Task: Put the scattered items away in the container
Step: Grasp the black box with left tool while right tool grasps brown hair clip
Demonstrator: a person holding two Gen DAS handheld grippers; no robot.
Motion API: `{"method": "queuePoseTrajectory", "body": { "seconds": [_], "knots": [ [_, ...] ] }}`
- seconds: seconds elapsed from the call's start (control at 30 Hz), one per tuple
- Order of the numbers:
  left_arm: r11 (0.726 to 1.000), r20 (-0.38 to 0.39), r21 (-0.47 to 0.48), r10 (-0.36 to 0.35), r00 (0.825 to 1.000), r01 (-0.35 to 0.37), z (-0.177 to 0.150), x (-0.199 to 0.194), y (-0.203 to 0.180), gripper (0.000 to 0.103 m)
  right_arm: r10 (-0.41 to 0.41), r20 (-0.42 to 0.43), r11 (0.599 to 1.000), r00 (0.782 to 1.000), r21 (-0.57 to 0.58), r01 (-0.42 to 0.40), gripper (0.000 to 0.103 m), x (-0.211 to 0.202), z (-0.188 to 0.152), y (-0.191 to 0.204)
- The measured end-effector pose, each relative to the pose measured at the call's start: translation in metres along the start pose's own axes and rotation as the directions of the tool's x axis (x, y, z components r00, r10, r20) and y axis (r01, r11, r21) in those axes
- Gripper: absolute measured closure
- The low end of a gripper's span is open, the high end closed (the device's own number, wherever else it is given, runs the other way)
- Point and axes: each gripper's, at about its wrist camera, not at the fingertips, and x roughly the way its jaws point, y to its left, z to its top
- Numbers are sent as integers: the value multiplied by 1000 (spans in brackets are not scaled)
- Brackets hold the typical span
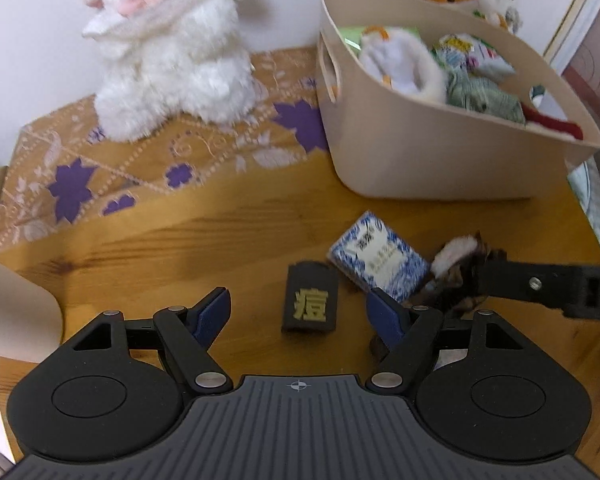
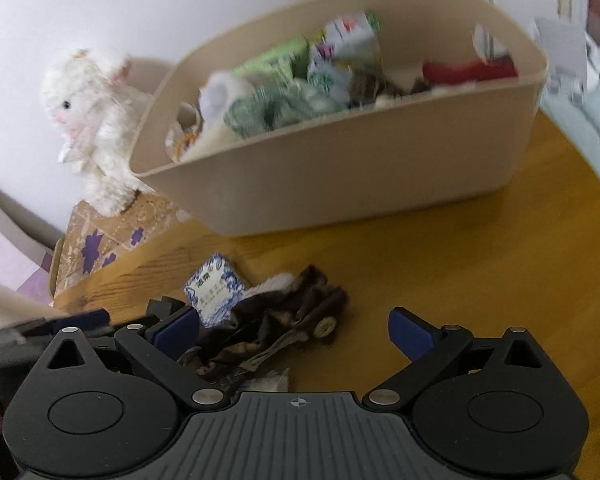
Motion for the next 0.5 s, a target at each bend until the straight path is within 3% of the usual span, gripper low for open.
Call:
{"method": "queuePoseTrajectory", "body": {
  "seconds": [0.37,0.5],
  "knots": [
    [999,-53,-47,-16,998,13,0,31,3,27,-53,-57,998,997,-32,51,1,37,0,24],
    [999,-53,-25,-22,998,21,-2,37,3,27,-63,-69,997,996,-54,59,13,45,0,25]
  ]
}}
